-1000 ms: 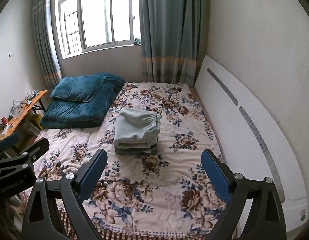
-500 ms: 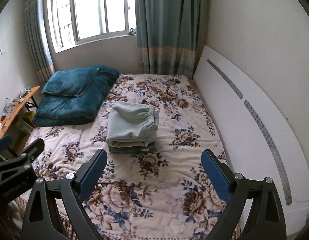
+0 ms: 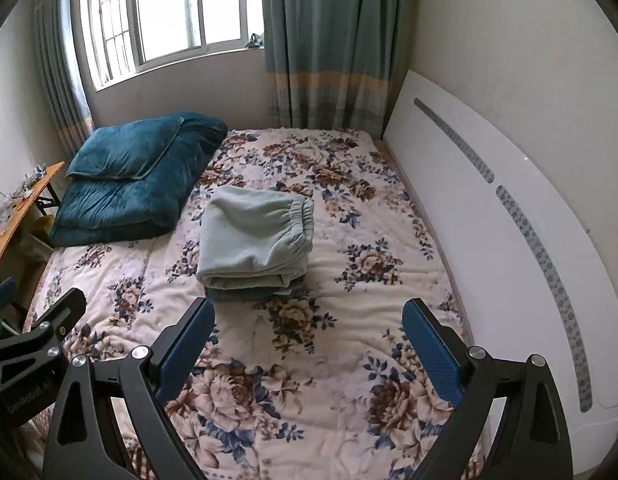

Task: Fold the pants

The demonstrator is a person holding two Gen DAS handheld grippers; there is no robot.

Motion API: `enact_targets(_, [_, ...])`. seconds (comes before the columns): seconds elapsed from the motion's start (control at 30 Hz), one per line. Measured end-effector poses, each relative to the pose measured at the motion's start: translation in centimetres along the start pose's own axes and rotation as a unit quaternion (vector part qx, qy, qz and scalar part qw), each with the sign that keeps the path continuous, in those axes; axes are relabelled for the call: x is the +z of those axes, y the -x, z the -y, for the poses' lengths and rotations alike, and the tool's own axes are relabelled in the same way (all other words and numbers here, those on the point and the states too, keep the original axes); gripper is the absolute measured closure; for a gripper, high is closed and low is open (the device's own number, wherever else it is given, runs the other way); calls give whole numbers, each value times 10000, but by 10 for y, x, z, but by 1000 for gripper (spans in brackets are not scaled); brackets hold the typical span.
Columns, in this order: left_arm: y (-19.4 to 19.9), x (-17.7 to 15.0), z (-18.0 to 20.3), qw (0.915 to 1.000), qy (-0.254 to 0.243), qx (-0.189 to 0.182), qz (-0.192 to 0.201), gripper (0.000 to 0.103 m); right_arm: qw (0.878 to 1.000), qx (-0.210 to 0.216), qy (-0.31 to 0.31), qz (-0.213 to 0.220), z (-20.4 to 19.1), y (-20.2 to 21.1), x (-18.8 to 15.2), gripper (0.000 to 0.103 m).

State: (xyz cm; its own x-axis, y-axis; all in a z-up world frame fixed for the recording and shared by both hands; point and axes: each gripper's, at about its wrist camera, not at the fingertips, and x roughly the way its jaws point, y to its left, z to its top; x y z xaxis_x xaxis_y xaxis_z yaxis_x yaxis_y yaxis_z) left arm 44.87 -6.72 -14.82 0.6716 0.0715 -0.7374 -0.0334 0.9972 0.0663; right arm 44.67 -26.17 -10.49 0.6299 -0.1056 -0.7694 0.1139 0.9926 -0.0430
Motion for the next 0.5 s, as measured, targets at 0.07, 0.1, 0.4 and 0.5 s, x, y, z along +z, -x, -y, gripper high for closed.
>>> enact_targets(0.07, [0, 1, 0, 10000, -4, -19, -5, 1, 10000, 11, -2, -47, -1, -4, -3, 6])
enact_targets(0.1, [0, 0, 0, 10000, -6, -26, -14, 1, 10000, 14, 0, -55, -2, -4, -4, 6])
enact_targets(0.4, [1, 1, -3, 9999, 82, -65, 32, 1, 9999, 106, -34, -86, -1, -5, -9, 6])
enact_targets(0.5, [4, 2, -5, 9999, 86, -63, 61, 1, 9998, 143, -48, -94, -1, -5, -11, 6])
